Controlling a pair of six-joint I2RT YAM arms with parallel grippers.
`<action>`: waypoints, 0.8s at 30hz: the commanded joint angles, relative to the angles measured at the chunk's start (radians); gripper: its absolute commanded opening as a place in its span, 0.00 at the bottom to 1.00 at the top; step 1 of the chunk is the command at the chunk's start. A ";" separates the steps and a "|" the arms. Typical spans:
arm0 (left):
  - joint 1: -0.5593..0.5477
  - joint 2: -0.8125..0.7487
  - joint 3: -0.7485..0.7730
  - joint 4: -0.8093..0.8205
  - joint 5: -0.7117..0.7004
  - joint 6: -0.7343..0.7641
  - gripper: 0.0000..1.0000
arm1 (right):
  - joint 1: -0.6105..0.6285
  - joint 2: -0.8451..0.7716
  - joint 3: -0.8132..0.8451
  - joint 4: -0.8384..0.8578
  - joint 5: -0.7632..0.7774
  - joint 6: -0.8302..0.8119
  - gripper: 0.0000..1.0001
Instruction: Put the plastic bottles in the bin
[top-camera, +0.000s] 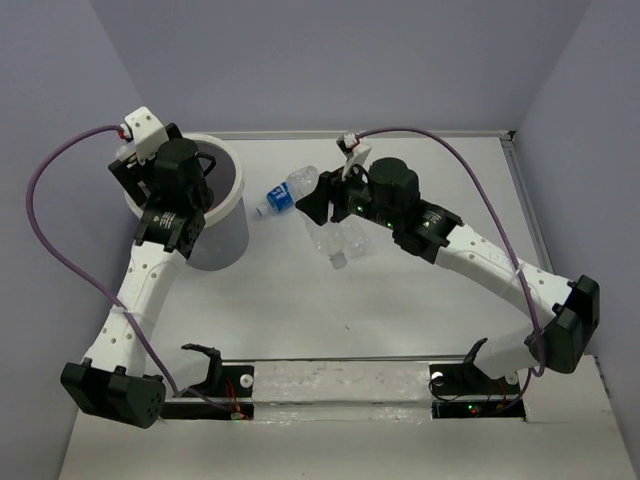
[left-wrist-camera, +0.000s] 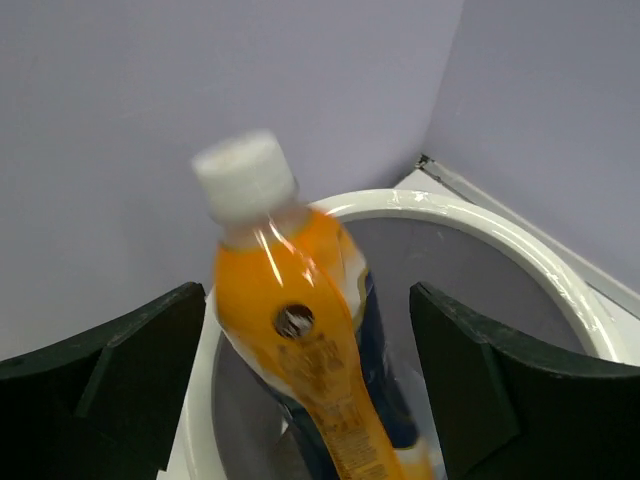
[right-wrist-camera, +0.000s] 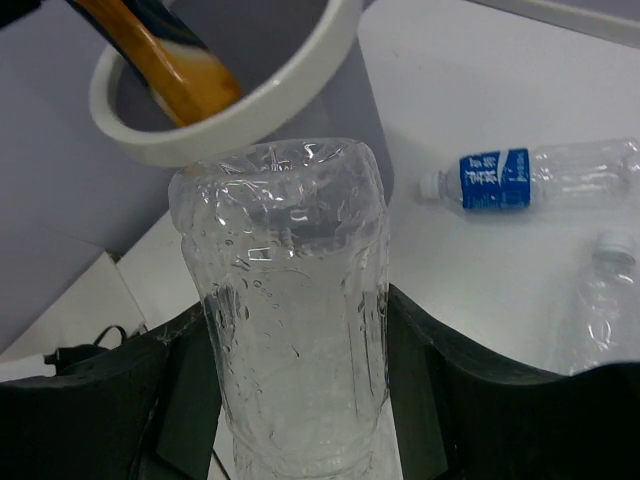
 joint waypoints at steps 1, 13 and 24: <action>0.003 -0.091 0.047 -0.003 0.145 -0.105 0.97 | 0.032 0.117 0.231 0.148 -0.011 0.002 0.51; 0.003 -0.442 0.049 -0.150 0.618 -0.271 0.96 | 0.041 0.524 0.767 0.294 -0.023 0.034 0.47; 0.003 -0.542 0.075 -0.205 0.724 -0.288 0.95 | 0.103 0.972 1.301 0.446 0.001 0.076 0.41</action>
